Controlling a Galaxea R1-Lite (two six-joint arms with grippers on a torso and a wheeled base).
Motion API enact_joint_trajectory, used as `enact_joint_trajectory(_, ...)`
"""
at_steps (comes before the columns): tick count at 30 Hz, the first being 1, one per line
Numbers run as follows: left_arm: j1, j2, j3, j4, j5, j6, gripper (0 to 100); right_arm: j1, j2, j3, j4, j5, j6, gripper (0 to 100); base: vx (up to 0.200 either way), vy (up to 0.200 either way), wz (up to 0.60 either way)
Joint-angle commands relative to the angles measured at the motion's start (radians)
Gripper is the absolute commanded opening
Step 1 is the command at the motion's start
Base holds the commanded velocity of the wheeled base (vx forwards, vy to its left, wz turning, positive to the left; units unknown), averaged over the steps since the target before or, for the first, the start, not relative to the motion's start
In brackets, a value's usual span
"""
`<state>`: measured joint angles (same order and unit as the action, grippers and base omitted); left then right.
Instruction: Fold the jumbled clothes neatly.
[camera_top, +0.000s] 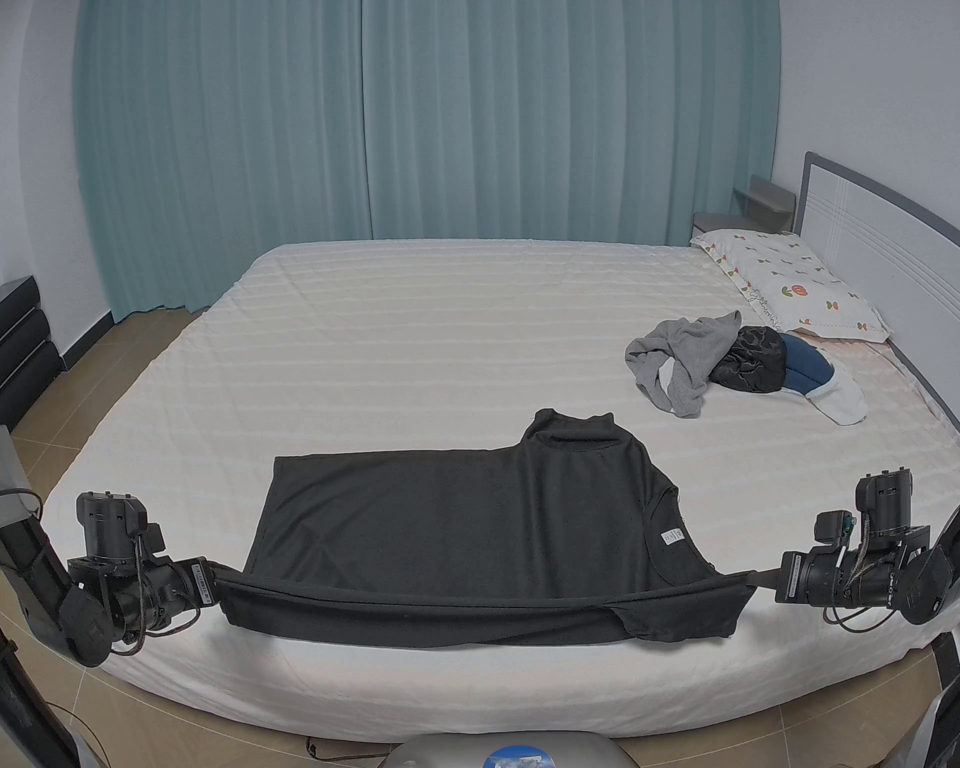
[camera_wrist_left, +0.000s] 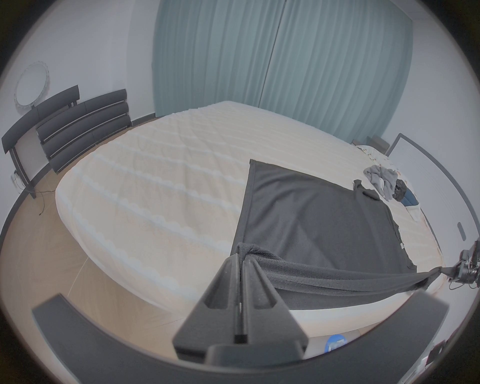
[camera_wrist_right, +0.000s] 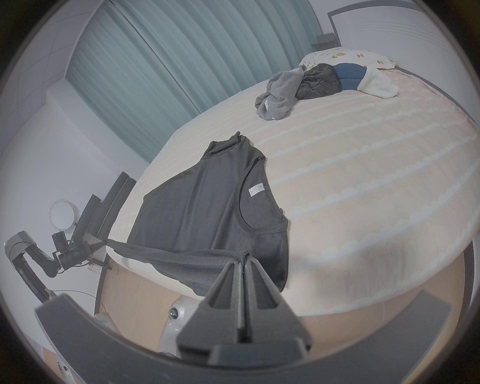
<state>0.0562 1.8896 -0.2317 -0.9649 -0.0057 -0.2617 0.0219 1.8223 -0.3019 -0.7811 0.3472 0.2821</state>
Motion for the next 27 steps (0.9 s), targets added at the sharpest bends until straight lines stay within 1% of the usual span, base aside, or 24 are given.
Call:
enact_joint_trajectory(1,0.001,-0.069,0.008,0.006,0.001,-0.001,0,0.001,0.011,-0.002,-0.001,0.003,0.002,0,0.0,0.0,0.0)
enact_joint_trajectory(10,0.007,-0.129,0.034,0.009,0.003,0.001,0,0.018,-0.071,0.044,-0.004,0.01,0.002,0,0.0,0.0,0.0)
enact_joint_trajectory(15,-0.002,-0.118,0.051,0.009,0.001,0.006,0,0.018,-0.063,0.033,-0.004,0.009,0.0,0,0.0,0.0,0.0)
enact_joint_trajectory(21,-0.004,-0.018,0.029,-0.003,-0.002,0.002,0,0.018,-0.041,0.004,-0.003,0.009,0.0,0,0.0,0.0,0.0)
enact_joint_trajectory(22,-0.002,0.034,-0.003,-0.005,-0.003,-0.001,0,0.016,-0.002,-0.026,-0.003,0.004,0.0,0,0.0,0.0,0.0)
enact_joint_trajectory(27,-0.007,0.091,-0.058,-0.003,-0.002,-0.004,0,0.016,0.069,-0.083,-0.001,-0.001,0.002,0,0.0,0.0,0.0)
